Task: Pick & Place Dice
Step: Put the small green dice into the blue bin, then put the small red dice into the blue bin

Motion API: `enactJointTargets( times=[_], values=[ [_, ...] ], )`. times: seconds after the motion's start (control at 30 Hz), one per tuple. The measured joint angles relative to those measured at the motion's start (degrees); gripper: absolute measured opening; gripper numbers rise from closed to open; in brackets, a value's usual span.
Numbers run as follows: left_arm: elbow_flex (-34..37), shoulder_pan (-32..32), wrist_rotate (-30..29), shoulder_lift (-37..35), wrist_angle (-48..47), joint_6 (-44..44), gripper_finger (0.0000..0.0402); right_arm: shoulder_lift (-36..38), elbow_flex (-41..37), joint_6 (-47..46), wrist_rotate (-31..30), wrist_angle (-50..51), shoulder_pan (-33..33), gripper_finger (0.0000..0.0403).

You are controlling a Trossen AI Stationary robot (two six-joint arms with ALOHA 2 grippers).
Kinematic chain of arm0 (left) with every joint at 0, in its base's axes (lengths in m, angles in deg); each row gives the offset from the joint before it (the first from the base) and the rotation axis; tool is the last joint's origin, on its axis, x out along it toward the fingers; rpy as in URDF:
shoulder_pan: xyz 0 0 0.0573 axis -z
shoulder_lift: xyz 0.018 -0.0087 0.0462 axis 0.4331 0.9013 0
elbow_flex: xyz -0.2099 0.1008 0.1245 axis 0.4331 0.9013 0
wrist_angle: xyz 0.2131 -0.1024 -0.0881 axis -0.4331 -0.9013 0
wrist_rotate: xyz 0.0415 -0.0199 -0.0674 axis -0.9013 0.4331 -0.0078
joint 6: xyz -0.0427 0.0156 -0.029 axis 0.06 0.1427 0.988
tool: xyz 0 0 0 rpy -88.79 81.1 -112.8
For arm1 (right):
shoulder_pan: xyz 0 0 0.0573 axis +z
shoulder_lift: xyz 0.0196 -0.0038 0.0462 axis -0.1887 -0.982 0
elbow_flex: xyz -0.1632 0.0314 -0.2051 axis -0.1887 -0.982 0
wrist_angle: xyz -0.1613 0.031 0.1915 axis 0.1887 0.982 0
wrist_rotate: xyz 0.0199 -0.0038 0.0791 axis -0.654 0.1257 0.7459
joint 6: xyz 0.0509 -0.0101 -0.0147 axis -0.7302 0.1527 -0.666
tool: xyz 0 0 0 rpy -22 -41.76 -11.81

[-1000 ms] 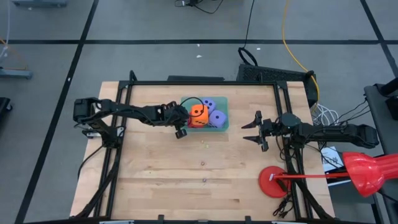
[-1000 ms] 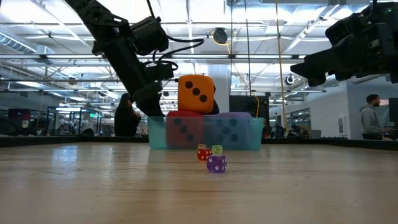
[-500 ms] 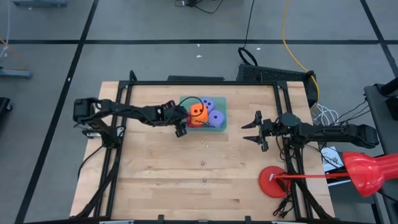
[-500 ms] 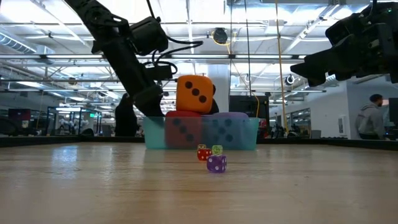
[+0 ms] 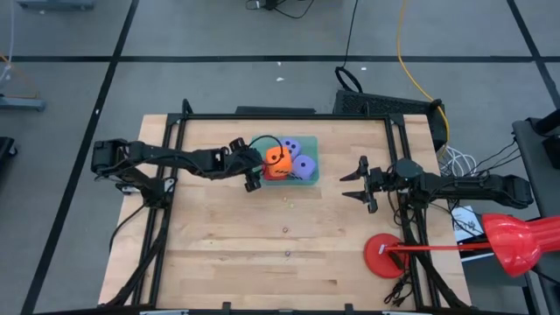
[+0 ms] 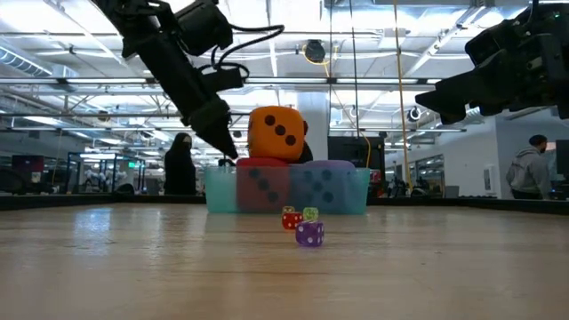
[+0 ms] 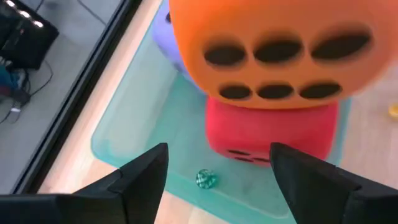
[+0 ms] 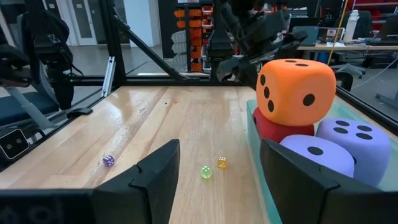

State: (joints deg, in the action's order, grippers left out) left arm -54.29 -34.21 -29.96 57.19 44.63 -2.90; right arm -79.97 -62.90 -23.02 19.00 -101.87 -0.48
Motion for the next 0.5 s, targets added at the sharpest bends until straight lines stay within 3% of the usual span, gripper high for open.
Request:
enactJointTargets(
  times=[0.33, 0.5],
  values=[
    [-0.02, -0.27, 0.15, -0.17, -1.23, 1.3, 0.0146, 0.0, 0.0, -0.44, 0.02, 0.0, 0.0, 0.0212],
    [0.0, 0.95, -0.43, -5.29, -1.59, 1.76, 0.0097, 0.0, 0.0, -0.52, 0.04, 0.02, 0.0, 0.0212]
  ],
)
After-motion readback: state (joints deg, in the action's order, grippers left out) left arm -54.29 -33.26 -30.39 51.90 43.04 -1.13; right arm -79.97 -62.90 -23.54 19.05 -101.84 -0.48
